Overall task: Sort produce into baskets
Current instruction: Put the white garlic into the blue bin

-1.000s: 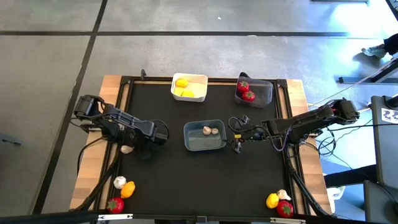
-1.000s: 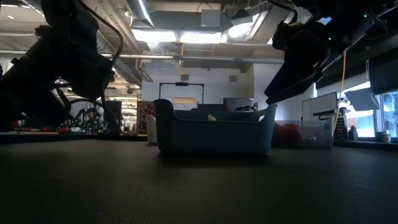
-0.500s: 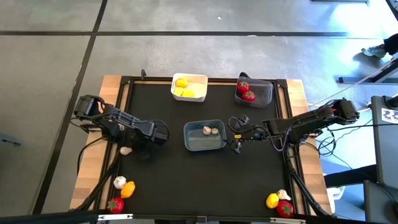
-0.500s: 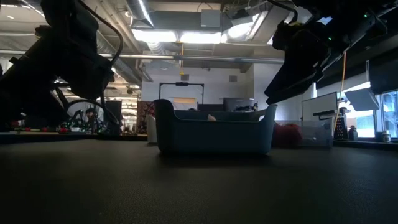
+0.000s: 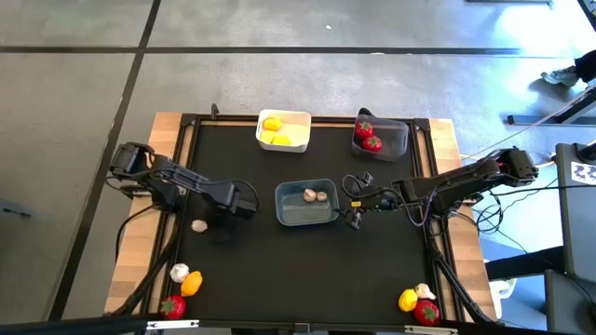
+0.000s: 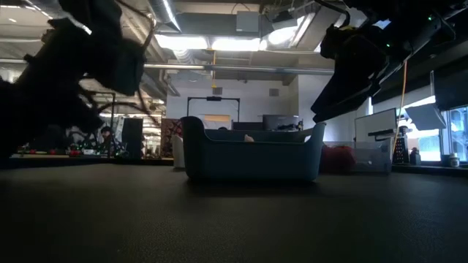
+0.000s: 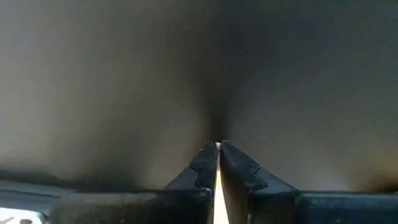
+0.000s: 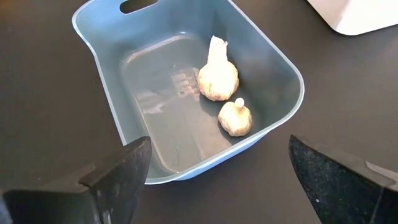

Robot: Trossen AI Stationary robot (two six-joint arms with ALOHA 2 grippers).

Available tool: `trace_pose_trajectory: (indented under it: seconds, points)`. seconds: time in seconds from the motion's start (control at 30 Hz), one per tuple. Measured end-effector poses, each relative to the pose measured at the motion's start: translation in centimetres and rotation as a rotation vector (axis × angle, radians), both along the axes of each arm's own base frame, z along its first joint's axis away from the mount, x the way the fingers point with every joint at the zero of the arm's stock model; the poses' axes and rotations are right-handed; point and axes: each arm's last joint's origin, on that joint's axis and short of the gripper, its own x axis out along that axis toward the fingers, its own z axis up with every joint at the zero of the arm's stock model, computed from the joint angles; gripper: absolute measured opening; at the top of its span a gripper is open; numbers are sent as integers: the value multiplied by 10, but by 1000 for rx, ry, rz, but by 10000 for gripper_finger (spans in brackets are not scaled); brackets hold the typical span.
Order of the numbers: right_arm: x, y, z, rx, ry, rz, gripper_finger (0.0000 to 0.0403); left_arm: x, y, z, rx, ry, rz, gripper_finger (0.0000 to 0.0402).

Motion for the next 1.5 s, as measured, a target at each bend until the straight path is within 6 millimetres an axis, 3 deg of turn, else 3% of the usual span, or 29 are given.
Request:
trace_pose_trajectory:
  seconds: [0.4, 0.7, 1.0, 1.33, 1.5]
  points:
    - [0, 0, 0, 5, 1, 5, 376, 31, -1, 60, 60, -330, -42, 10]
    - [0, 0, 0, 4, 2, 5, 376, 52, -3, 96, 62, -698, -81, 14]
    - [0, 0, 0, 2, 1, 2, 376, 79, -5, 113, 65, -1044, -155, 15]
    - [0, 0, 0, 1, -1, 2, 376, 97, 8, 127, 149, -1263, -129, 15]
    - [0, 0, 0, 0, 0, 0, 376, 109, 19, 124, 184, -1324, -88, 15]
